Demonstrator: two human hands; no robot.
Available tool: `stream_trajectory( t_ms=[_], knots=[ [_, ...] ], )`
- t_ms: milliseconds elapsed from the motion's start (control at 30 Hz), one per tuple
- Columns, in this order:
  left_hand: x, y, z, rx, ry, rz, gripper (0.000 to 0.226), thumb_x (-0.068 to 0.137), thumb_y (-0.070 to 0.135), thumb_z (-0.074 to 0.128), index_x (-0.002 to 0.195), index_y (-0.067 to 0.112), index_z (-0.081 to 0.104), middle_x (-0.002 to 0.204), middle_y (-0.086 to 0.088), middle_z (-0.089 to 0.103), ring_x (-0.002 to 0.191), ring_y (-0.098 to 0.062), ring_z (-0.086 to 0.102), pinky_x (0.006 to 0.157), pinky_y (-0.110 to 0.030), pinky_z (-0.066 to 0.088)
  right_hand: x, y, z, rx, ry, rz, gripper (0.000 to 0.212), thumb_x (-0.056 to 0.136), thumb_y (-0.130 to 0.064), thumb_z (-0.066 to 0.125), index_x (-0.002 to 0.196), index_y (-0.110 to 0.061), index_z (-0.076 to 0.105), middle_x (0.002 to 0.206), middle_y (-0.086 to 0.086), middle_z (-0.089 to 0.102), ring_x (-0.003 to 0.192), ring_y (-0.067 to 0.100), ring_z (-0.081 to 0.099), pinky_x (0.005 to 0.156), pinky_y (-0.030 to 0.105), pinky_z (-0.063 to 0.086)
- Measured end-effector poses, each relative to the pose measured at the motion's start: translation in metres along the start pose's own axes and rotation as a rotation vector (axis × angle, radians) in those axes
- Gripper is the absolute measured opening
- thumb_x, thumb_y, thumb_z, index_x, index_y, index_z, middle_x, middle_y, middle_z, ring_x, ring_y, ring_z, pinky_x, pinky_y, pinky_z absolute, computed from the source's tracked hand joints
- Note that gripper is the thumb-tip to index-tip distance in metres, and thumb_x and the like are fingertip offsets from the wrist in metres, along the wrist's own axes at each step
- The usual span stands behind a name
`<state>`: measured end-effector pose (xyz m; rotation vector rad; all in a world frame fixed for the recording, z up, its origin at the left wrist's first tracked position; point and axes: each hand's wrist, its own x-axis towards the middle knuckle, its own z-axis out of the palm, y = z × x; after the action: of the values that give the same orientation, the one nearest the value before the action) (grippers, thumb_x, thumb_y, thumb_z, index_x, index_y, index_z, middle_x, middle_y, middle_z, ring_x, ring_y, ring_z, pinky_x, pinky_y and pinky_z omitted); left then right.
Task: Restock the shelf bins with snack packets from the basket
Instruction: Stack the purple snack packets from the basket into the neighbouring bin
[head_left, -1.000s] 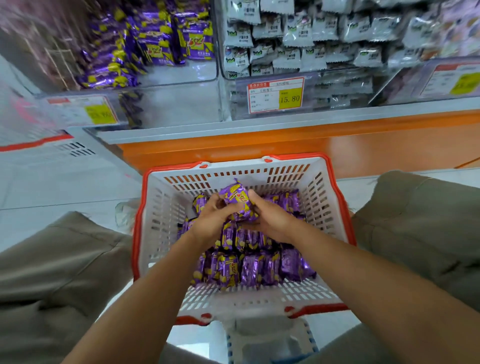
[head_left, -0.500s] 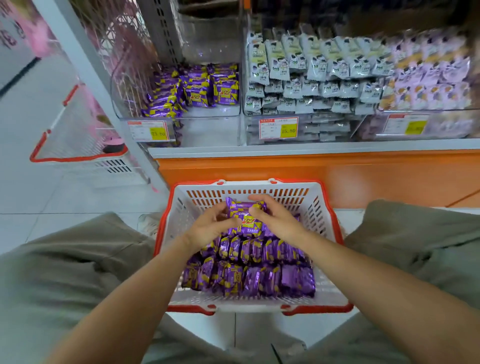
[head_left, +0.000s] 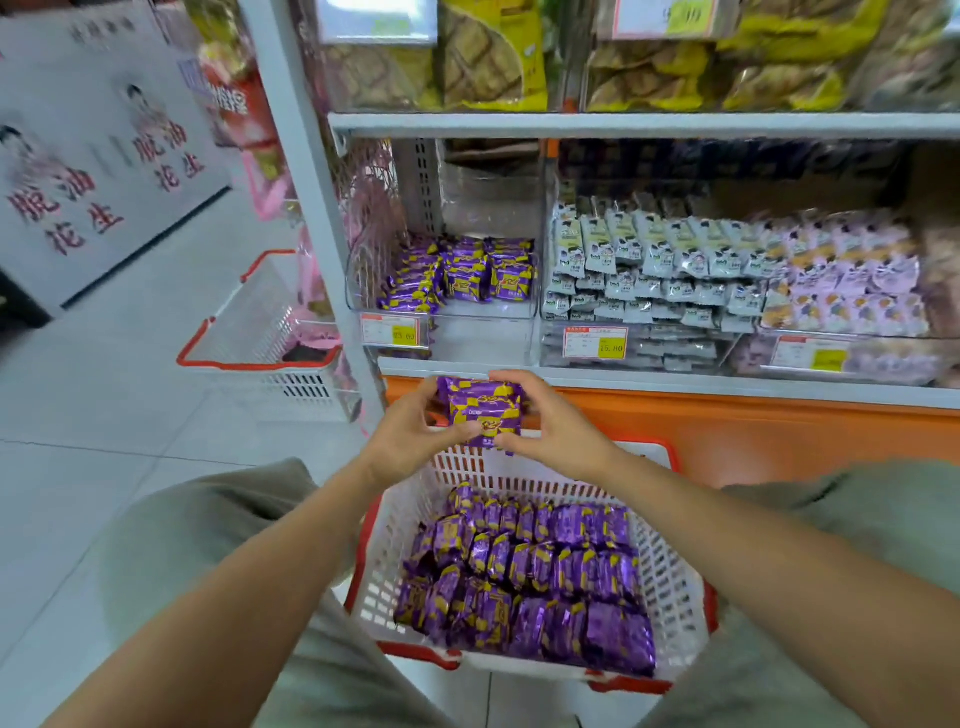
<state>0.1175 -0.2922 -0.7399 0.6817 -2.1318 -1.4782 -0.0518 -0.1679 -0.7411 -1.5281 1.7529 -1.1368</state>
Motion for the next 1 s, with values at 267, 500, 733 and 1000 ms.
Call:
stream_trajectory(
  t_ms=[267, 500, 733, 1000],
  knots=[
    [0.018, 0.043, -0.027, -0.084, 0.075, 0.031, 0.054, 0.08, 0.047, 0.072, 0.122, 0.015, 0.059, 0.117, -0.005, 0.069, 0.113, -0.026, 0.063, 0.099, -0.047, 0.048, 0.044, -0.048, -0.022, 0.023, 0.054, -0.054, 0.058, 0.086, -0.026, 0.07, 0.137, -0.026, 0.043, 0.125, 0.0, 0.057, 0.103, 0.02, 0.06, 0.095, 0.034, 0.049],
    [0.049, 0.069, -0.047, -0.05, 0.085, 0.023, 0.067, 0.081, 0.058, 0.067, 0.133, 0.017, 0.052, 0.125, 0.001, 0.065, 0.118, -0.017, 0.059, 0.105, -0.044, 0.044, 0.085, -0.073, -0.051, 0.008, -0.039, 0.034, 0.054, 0.089, -0.034, 0.069, 0.137, -0.031, 0.044, 0.138, -0.009, 0.045, 0.114, 0.017, 0.057, 0.097, 0.045, 0.049],
    [0.089, 0.073, -0.052, -0.022, 0.005, 0.022, 0.065, 0.081, 0.06, 0.065, 0.132, 0.023, 0.051, 0.125, 0.004, 0.064, 0.121, -0.017, 0.057, 0.108, -0.044, 0.041, 0.121, -0.078, -0.076, 0.033, -0.05, 0.129, 0.058, 0.079, -0.01, 0.077, 0.131, -0.017, 0.052, 0.107, 0.001, 0.064, 0.084, 0.012, 0.062, 0.079, 0.031, 0.055],
    [0.134, 0.056, -0.059, 0.326, 0.164, 0.027, 0.054, 0.091, 0.045, 0.032, 0.116, 0.007, 0.061, 0.116, -0.011, 0.063, 0.11, -0.027, 0.055, 0.1, -0.042, 0.041, 0.168, -0.07, -0.06, -0.179, 0.313, 0.119, 0.064, 0.068, -0.016, 0.08, 0.125, -0.01, 0.053, 0.113, 0.008, 0.063, 0.097, 0.021, 0.062, 0.088, 0.032, 0.05]
  ],
)
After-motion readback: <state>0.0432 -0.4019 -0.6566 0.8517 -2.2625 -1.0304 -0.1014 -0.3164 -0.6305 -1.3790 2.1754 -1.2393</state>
